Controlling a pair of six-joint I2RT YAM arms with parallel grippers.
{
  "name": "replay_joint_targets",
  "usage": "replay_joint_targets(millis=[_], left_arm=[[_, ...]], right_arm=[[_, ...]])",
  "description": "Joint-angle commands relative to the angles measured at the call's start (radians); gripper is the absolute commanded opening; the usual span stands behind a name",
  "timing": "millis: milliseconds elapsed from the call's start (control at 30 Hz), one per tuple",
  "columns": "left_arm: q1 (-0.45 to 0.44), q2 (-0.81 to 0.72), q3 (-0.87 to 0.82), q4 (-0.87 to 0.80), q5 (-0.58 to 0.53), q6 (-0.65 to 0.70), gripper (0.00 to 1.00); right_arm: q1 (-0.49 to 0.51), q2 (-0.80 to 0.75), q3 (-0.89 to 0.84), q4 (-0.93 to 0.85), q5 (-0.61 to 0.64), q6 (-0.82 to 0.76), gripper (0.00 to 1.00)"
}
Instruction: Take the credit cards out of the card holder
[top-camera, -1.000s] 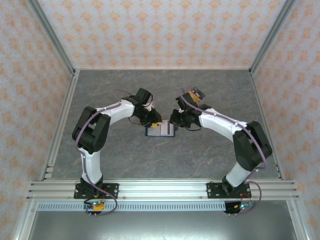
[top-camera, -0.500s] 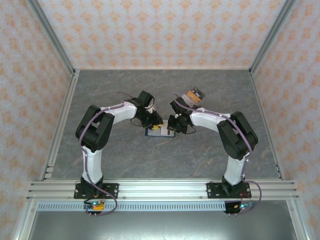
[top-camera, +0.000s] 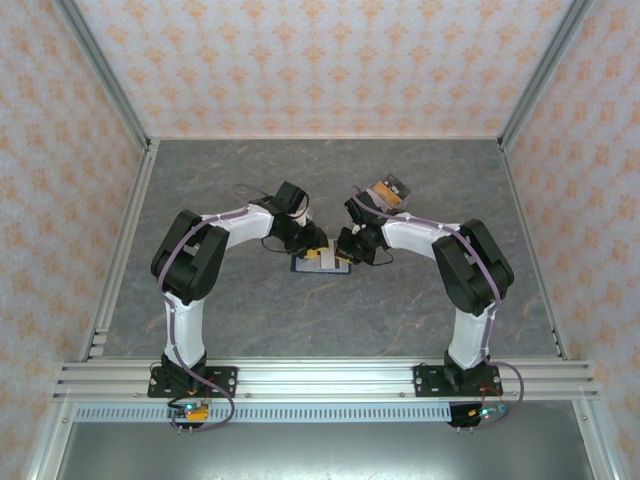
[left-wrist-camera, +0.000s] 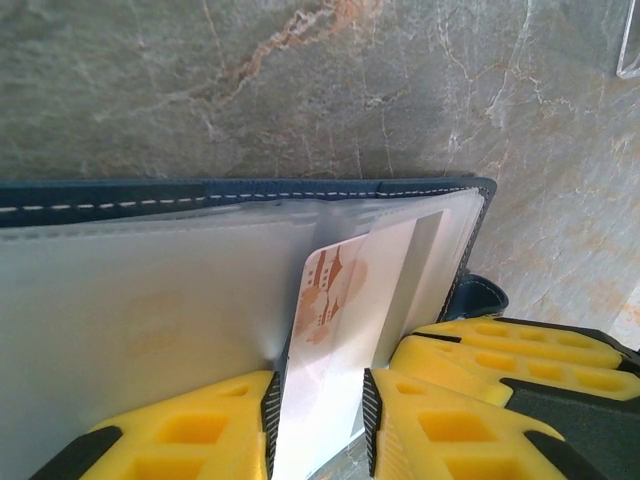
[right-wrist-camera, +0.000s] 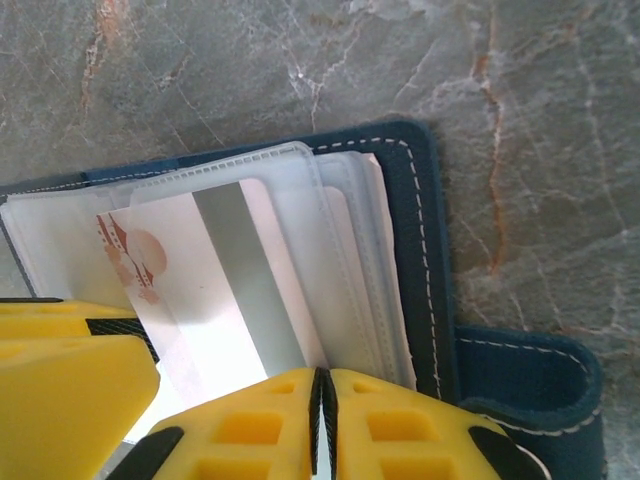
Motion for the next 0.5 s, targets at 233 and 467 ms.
replay_joint_targets(millis=[233, 467], left_arm=[[0.009, 0.019, -0.02, -0.025, -0.05, 0.045, 0.32], [0.018, -0.015, -0.046, -0.002, -0.066, 0.062, 0.28]], right_arm=[[-0.008, 0.062, -0.02, 0.014, -0.018, 0.031, 0.14], [-0.017, 0.066, -0.031, 0.053, -0.07, 0.049, 0.13]])
